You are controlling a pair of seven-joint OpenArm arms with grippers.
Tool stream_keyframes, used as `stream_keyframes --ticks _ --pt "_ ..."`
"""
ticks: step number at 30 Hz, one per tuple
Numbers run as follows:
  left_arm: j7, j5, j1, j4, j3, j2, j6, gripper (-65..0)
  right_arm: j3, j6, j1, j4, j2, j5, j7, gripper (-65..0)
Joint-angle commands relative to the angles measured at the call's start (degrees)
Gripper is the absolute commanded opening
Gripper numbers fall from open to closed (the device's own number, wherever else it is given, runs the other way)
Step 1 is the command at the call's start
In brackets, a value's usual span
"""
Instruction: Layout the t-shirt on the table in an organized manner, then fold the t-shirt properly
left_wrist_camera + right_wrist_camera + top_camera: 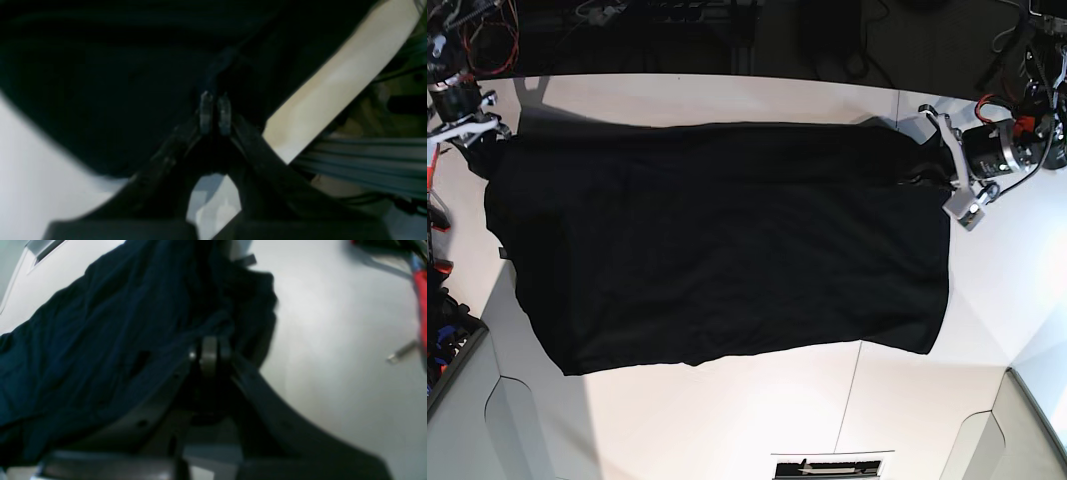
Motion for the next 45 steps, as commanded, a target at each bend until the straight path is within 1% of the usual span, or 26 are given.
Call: stream_keyframes --ticks 1,7,9,12,14,17,18,20,22,23,24,25,26,28,31,34,35,36,38,39,42,45 --pt "-0.8 -1.3 0.9 0.9 -1.9 -0.8 -0.4 -65.0 1.0 0.7 -1.0 1.5 0.7 1.9 1.3 -65.0" --pt "0.3 -2.2 5.7 0.9 -7.6 -0.8 -0.4 -65.0 2.8 0.7 -4.1 2.0 0.7 2.6 1.2 -65.0" --pt "1.3 -3.2 7.1 0.9 -8.5 -0.8 -0.4 -65.0 2.8 0.7 -4.3 2.0 0.7 2.6 1.2 -65.0" --pt "1.3 -3.7 9.3 0.9 -8.8 -0.8 -0.4 -65.0 2.8 0.6 -4.3 2.0 0.7 2.4 1.2 -65.0" --pt "1.3 -3.7 10.4 0.9 -8.8 -0.8 -0.4 -65.0 2.8 0.5 -4.3 2.0 0.7 0.9 1.2 -65.0" --pt "1.3 -3.6 11.0 0.9 -8.8 -0.8 -0.4 -65.0 2.8 -0.8 -4.3 1.9 0.7 -2.3 1.2 -65.0" --pt "1.3 -3.6 11.0 0.9 -8.8 -0.8 -0.4 -60.9 2.8 -1.6 -4.3 1.9 0.7 -3.2 1.2 -65.0" --pt "1.3 -3.6 11.0 0.9 -8.8 -0.8 -0.4 -49.3 2.8 -3.1 -4.2 1.9 0.8 -3.6 1.2 -65.0" --pt "1.3 -3.4 11.0 0.9 -8.9 -0.8 -0.4 -38.8 3.3 -3.5 -3.8 1.9 0.8 -3.3 1.6 -55.1" --pt "1.3 -3.4 11.0 0.9 -9.3 -0.8 -0.4 -36.2 3.7 -3.5 -3.3 1.9 0.9 -2.8 1.6 -50.0" --pt "1.3 -3.4 11.0 0.9 -9.8 -0.8 -0.4 -35.9 4.1 -3.4 -2.6 1.9 1.0 -2.3 1.7 -45.8" --pt "1.3 -3.4 11.0 0.9 -10.6 -0.8 -0.4 -35.9 4.6 -3.4 -1.7 1.9 1.2 -1.7 1.7 -42.8" --pt "1.3 -3.5 11.0 0.9 -11.7 -0.8 -0.4 -35.9 5.0 -3.2 -0.8 1.9 1.5 -1.4 1.7 -41.2" --pt "1.2 -4.9 10.9 0.9 -14.4 -0.8 -0.4 -35.9 5.3 -3.3 1.2 1.9 2.1 -1.6 1.7 -40.8" --pt "1.0 -8.6 10.1 0.9 -18.5 -0.8 -0.4 -35.9 5.3 -3.3 4.5 1.8 2.6 -1.6 1.7 -40.8" --pt "-3.4 -7.5 7.4 -0.1 -19.6 -0.4 -0.4 -36.3 4.9 -3.0 7.8 1.2 2.7 -3.3 1.9 -41.0" --pt "-4.5 -6.5 6.0 -1.0 -19.4 0.0 -0.4 -38.2 4.2 -2.5 8.8 0.9 2.7 -4.8 2.0 -43.3" --pt "-5.0 -5.4 4.2 -2.3 -19.0 0.5 -0.4 -41.9 3.3 -2.0 9.6 0.4 2.7 -6.6 2.3 -47.9" --pt "-5.0 -3.7 0.3 -5.9 -17.6 1.7 -0.4 -49.7 0.3 -1.5 11.0 -1.6 2.7 -9.7 3.7 -61.1" --pt "-5.0 -3.3 -1.7 -8.2 -16.7 2.2 -0.4 -52.9 -1.5 -1.5 11.6 -3.1 2.8 -11.4 4.7 -65.0" --pt "-5.1 -3.1 -7.4 -15.8 -12.2 2.7 -0.4 -59.2 -7.2 -1.5 14.0 -8.6 3.0 -17.8 7.7 -65.0" --pt "-5.3 -3.1 -12.4 -22.8 -7.0 2.7 -0.4 -60.7 -11.5 -1.5 16.3 -15.1 3.0 -23.5 11.6 -65.0"
